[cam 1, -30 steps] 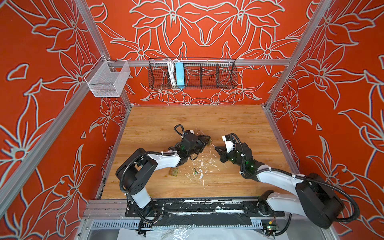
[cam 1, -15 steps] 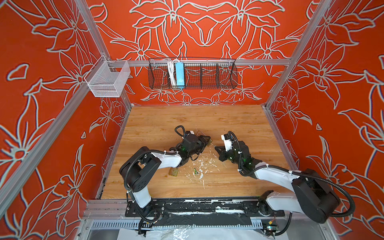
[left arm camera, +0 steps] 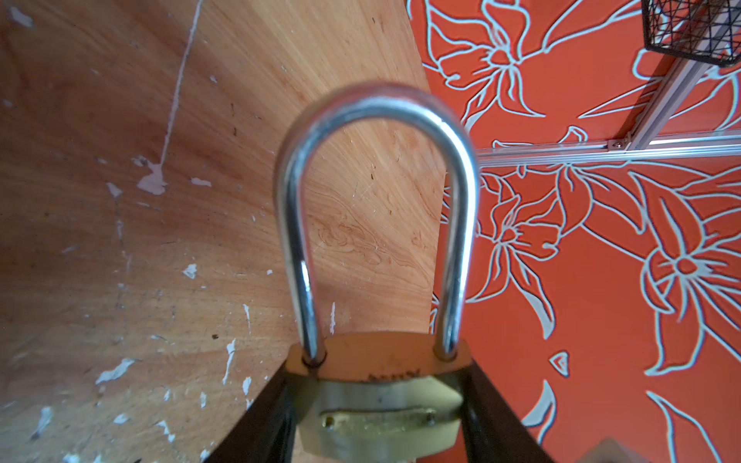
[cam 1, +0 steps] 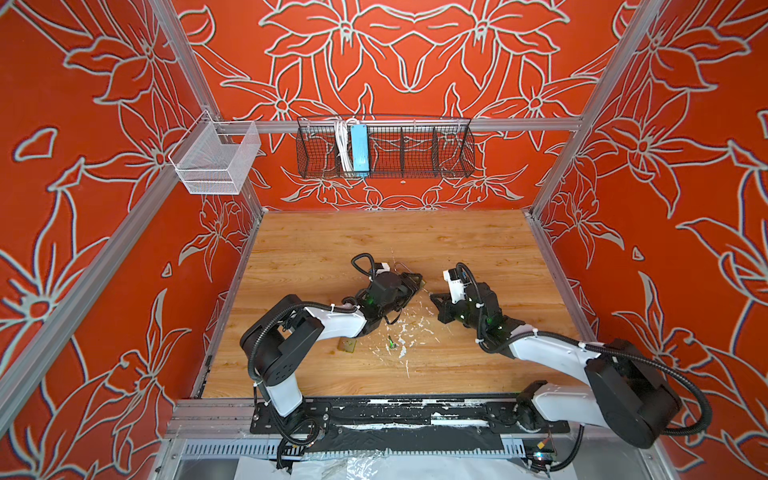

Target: Unlock with the key

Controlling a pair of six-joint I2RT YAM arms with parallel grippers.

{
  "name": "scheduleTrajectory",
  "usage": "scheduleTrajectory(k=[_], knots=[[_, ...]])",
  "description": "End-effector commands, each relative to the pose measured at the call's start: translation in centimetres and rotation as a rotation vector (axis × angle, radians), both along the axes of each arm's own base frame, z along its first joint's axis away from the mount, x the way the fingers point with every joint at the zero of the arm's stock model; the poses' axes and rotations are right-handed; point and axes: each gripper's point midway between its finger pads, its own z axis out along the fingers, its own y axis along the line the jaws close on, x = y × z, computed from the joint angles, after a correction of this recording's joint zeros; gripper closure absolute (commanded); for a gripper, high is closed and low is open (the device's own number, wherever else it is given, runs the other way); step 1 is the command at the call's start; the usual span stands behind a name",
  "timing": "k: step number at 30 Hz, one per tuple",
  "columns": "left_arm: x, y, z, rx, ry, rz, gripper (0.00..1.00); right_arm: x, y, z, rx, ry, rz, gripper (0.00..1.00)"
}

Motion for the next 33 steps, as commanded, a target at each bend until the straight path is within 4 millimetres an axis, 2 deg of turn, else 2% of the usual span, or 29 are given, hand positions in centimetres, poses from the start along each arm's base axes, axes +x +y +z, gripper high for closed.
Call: scheduleTrajectory(k=[1, 9, 16, 21, 26, 33], knots=[[-1.4, -2.6, 3.4, -0.023, -0.083, -0.060, 1.00, 0.5, 0.7, 2.7, 0.091, -0.078, 0.000, 1.00], [-1.7, -3.6, 3.9, -0.005, -0.104, -0.050, 1.00, -0.1, 1.5, 3.6, 0.137, -0.111, 0.048, 1.00], [-3.4, -4.8, 3.0, -0.001, -0.091, -0.144, 1.00, -0.5, 1.2, 4.6, 0.135, -0.162, 0.061, 1.00], [-4.3, -4.1, 3.0, 0.017, -0.159, -0.177, 1.00, -1.0, 1.3, 5.3, 0.170, -0.174, 0.096, 1.00], [-5.1, -3.4, 4.6, 0.046, -0.320, -0.246, 1.00, -1.8, 2.5, 6.6, 0.295, -0.162, 0.218, 1.00], [-6.5, -2.2, 6.9, 0.001, -0.542, -0.344, 1.00, -3.3, 4.2, 8.1, 0.393, -0.161, 0.365, 1.00]])
